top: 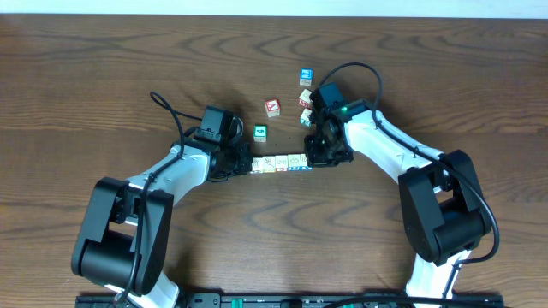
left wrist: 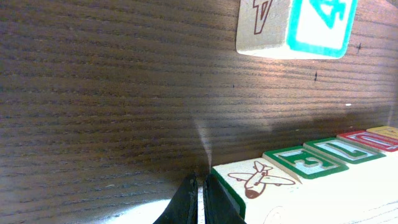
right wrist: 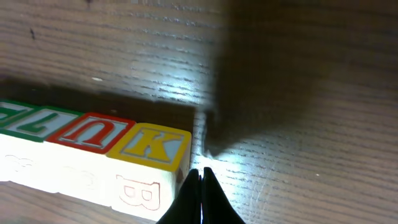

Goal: Lift 5 blocks

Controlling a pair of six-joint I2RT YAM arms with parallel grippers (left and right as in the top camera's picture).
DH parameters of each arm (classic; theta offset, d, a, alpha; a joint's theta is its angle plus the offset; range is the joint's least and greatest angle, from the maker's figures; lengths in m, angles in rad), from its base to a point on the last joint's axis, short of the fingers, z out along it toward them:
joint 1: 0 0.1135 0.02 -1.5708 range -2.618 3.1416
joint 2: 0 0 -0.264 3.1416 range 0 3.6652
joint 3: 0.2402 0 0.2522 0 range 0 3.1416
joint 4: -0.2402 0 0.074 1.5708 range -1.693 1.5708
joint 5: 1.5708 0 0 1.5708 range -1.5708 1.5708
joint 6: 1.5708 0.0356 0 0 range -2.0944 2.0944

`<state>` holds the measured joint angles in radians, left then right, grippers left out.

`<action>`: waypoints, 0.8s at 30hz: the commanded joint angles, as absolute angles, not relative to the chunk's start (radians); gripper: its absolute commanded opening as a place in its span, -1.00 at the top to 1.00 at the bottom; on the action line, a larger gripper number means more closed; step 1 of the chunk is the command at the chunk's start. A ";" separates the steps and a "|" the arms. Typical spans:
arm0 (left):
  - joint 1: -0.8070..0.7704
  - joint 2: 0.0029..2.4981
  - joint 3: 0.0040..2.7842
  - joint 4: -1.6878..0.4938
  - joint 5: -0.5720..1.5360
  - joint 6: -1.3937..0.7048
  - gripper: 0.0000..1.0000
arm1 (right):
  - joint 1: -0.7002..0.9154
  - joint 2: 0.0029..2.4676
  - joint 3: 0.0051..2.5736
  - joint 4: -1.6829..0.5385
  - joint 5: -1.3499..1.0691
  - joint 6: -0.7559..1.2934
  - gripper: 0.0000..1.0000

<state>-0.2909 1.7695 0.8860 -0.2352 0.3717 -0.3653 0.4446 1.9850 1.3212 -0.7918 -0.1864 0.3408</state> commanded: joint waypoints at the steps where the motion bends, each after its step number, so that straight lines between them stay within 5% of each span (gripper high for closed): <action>1: -0.292 1.795 0.865 -0.239 0.377 -0.352 0.85 | 0.460 1.973 1.333 -0.774 -0.201 0.340 0.97; 24: -0.292 1.795 0.865 -0.238 0.446 -0.356 0.86 | 0.460 1.973 1.333 -0.749 -0.328 0.370 0.97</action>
<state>-0.2844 1.7695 0.8856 -0.2359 0.3798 -0.3653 0.4427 1.9850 1.3212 -0.7589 -0.2230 0.3576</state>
